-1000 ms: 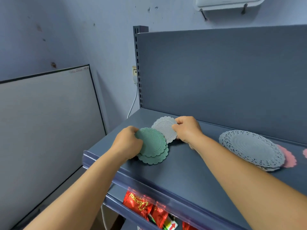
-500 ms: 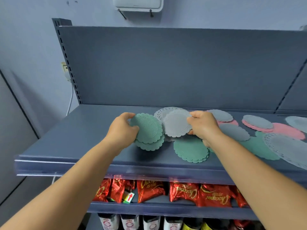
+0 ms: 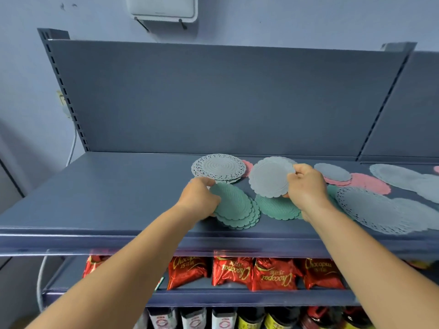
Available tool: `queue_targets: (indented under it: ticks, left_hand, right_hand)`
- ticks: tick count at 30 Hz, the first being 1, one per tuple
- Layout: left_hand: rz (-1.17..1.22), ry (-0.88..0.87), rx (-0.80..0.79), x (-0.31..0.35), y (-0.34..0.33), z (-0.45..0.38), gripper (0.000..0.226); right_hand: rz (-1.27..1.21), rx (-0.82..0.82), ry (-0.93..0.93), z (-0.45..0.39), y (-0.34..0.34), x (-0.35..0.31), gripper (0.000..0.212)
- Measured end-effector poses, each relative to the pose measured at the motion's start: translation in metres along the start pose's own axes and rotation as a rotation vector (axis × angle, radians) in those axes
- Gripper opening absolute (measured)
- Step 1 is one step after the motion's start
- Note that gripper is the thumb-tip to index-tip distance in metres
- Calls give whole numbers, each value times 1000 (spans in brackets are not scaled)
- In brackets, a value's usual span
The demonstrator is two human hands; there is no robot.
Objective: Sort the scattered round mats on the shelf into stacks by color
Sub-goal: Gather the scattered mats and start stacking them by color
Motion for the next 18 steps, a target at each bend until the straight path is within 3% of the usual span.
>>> queue_targets:
  ticks: [4,7,10,14,18]
  left_hand:
    - [-228,-36,-58,9,-13,0,49]
    - [-352,-39,-91,15,-19,-1,28]
    - [-452,-27,-100,15,-22,-3,21]
    - [-544,-3,-13,14,-11,-5,52]
    - [-628,80,88,3,12,-11,52]
  right_hand:
    - [57,-28,2,-9,2,6,16]
    - [75,-83,-22,-13,0,13,22]
    - [93,-135,-25,-16,-2,18,22]
    - [86,-182,-35,-22,-4,26,33]
    - [77,-217,-47,-24,-10,32,37]
Point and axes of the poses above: each hand's wrist, its own z-axis away from the middle knuckle, its own y-axis out of the back of the hand, x = y × z, the point moved 10 cm from there along -z, towards the middle knuckle, and after that the axes turned 12 degrees about -y, right-handed, at the moved point
